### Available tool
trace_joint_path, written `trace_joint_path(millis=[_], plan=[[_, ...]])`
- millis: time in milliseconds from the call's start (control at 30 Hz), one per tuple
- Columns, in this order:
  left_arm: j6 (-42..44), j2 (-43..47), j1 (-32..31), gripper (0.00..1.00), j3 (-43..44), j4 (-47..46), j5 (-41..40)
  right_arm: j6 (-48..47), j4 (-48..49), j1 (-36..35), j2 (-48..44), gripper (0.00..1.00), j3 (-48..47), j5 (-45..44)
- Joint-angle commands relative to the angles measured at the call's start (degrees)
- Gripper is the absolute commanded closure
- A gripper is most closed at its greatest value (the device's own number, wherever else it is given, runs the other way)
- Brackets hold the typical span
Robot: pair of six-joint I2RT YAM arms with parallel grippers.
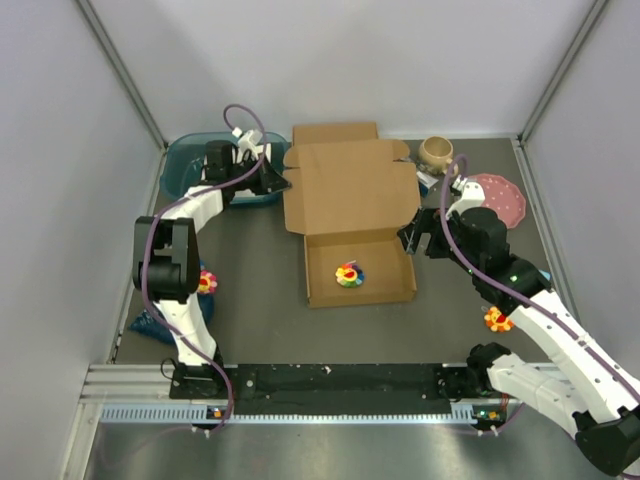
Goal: Fold the paper box
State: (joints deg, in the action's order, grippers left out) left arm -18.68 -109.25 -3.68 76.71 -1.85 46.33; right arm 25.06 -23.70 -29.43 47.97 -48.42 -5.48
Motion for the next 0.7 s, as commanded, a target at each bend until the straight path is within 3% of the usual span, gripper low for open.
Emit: trace_joint_path(millis=[0, 267, 333, 467, 667], plan=[[-0.57, 3.51, 0.08, 1.00, -1.56, -5.62, 3.33, -0.10, 1.12, 0.78, -0.68, 0.10, -1.76, -1.81], [1.97, 8.35, -0.18, 1.00, -3.58, -5.54, 3.86, 1.48, 2.25, 5.78, 2.39, 0.11, -2.55, -10.69], [4.61, 10.11, -1.41, 1.00, -4.54, -5.45, 3.42, 2.45, 7.58, 9.29, 3.45, 0.11, -1.24, -12.11], [8.65, 13.09, -4.22, 1.00, -5.86, -3.78, 0.61, 3.25, 11.66, 17.99, 7.57, 0.13, -2.71, 0.61], [9.36, 15.99, -6.69, 1.00, -9.20, -3.95, -5.89, -3.00, 13.24, 20.11, 16.98, 0.18, -8.35, 9.06]])
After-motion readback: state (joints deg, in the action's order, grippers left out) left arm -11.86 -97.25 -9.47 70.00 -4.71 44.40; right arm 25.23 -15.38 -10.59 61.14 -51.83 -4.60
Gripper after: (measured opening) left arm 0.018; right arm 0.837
